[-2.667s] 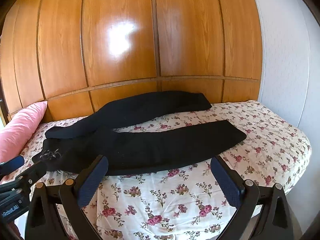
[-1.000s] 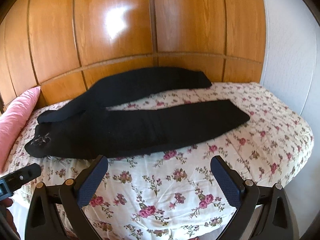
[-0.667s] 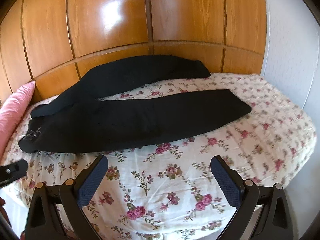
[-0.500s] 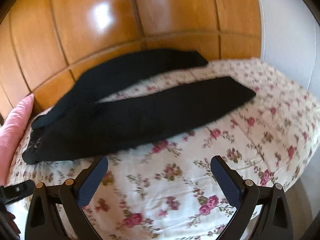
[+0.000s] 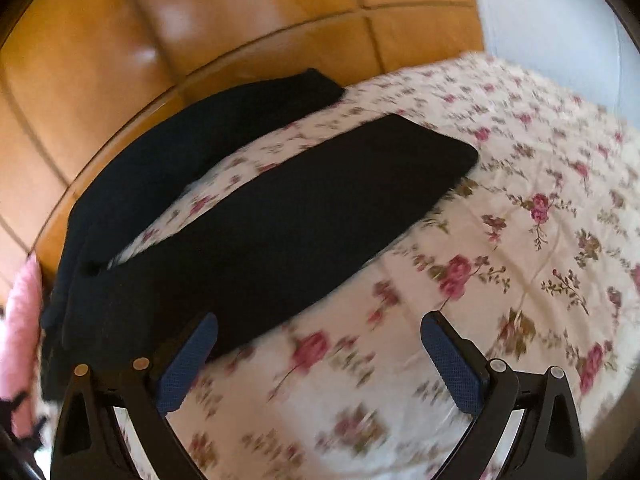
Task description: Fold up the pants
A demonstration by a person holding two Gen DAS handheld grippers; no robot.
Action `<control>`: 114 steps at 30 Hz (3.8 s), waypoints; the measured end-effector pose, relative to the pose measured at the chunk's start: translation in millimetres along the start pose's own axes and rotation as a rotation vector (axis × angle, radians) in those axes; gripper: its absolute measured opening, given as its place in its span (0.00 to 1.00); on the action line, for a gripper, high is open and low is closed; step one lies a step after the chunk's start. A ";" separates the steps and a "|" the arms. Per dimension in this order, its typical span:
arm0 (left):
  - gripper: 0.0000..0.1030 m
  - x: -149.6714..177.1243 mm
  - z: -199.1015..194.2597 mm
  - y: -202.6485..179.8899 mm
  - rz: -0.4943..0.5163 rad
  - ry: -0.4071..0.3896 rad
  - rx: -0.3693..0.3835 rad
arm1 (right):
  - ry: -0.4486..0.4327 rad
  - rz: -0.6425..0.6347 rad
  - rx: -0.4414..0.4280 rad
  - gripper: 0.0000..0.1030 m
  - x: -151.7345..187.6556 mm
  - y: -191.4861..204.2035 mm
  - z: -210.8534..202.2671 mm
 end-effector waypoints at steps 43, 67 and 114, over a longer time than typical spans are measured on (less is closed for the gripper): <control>0.08 -56.6 70.5 47.3 -0.043 -0.131 -0.006 | -0.165 0.334 -0.070 0.12 -59.8 -79.8 77.6; 0.06 -56.6 -61.2 29.9 -0.054 -0.292 0.138 | -0.263 0.121 -0.103 0.08 -80.0 -56.0 -21.1; 0.43 -68.9 -70.7 15.3 0.285 -0.229 -0.176 | -0.110 -0.188 -0.116 0.61 -25.6 54.0 25.1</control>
Point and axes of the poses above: each gripper's, at about its wrist camera, not at the fingertips, and z roughly the way its jaws point, y to its left, x to its underside, the point moved 1 cm from there along z, roughly the way its jaws point, and after that the axes turned 6 degrees about -y, right-handed, at the moved point
